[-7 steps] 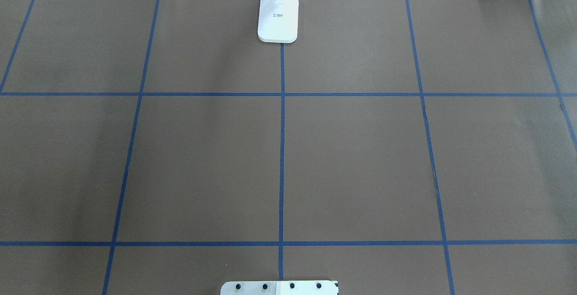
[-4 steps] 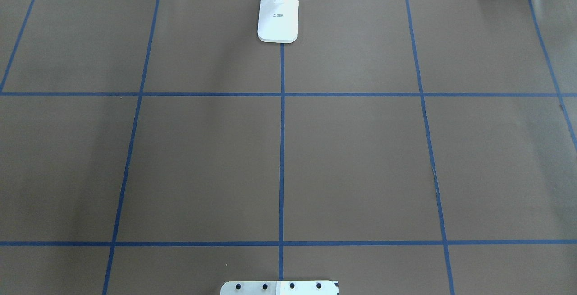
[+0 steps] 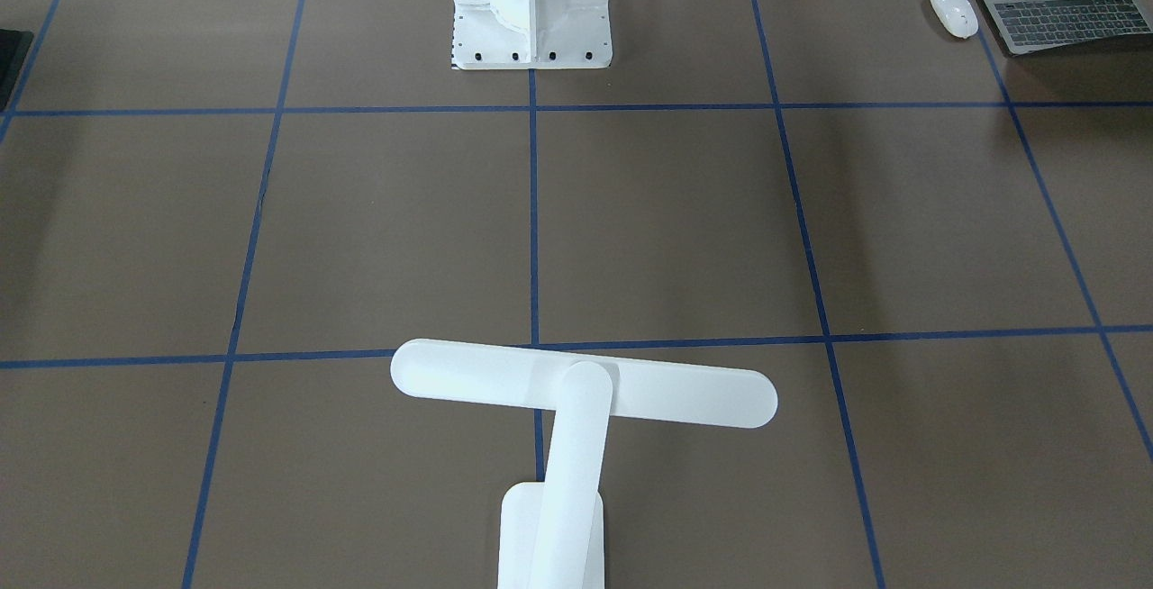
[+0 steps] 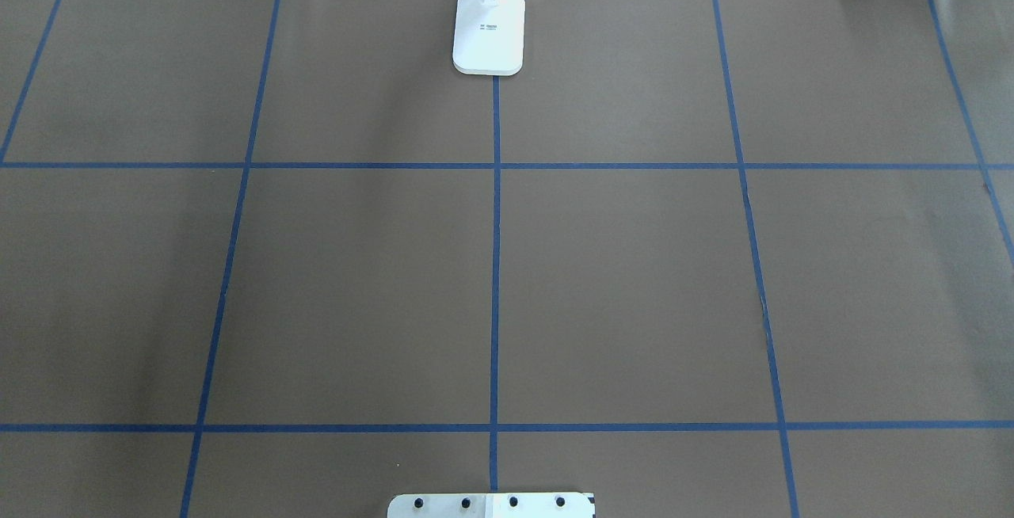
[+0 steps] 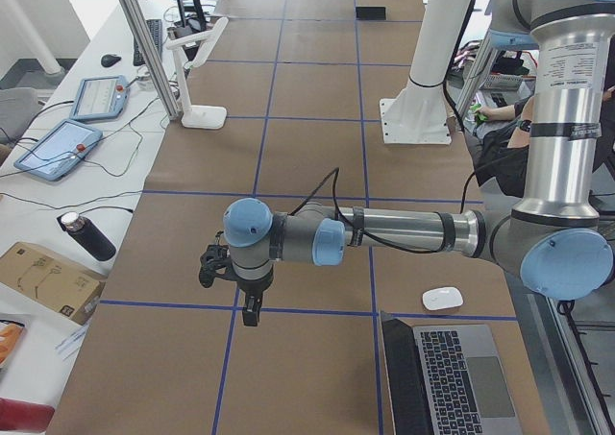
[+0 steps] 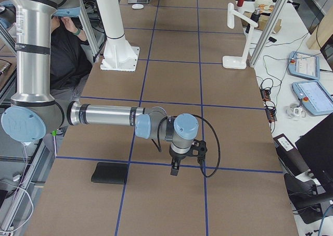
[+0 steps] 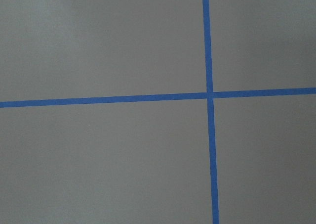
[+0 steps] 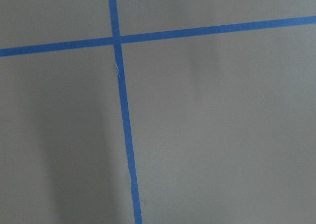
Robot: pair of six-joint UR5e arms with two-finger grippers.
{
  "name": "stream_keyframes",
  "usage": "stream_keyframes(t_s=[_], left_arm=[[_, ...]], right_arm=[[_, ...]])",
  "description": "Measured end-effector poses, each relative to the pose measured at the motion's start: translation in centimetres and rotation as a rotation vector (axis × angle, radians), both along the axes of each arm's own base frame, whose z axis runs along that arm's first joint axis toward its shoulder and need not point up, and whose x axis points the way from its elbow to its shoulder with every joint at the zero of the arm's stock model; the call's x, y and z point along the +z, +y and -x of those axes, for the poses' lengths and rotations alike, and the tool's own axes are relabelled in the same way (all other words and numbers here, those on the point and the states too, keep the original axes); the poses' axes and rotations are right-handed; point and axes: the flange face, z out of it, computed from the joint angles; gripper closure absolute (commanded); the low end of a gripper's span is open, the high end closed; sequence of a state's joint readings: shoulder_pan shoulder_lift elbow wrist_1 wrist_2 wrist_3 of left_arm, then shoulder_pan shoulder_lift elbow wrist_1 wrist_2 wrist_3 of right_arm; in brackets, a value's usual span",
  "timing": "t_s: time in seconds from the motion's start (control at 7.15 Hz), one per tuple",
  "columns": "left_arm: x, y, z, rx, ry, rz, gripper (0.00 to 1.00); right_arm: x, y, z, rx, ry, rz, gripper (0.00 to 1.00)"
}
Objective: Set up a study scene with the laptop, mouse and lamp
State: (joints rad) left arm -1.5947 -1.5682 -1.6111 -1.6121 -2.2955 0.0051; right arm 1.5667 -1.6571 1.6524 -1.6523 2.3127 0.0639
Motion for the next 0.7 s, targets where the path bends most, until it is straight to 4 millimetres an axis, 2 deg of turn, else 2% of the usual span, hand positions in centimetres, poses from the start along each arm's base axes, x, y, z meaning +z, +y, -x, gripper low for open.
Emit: stream_keyframes(t_s=[0.7], left_arm=[[-0.73,-0.30,-0.01,-0.003,-0.002,-0.006,0.00]], right_arm=[[-0.95,-0.25,0.70,0.007,-0.104,-0.009,0.00]])
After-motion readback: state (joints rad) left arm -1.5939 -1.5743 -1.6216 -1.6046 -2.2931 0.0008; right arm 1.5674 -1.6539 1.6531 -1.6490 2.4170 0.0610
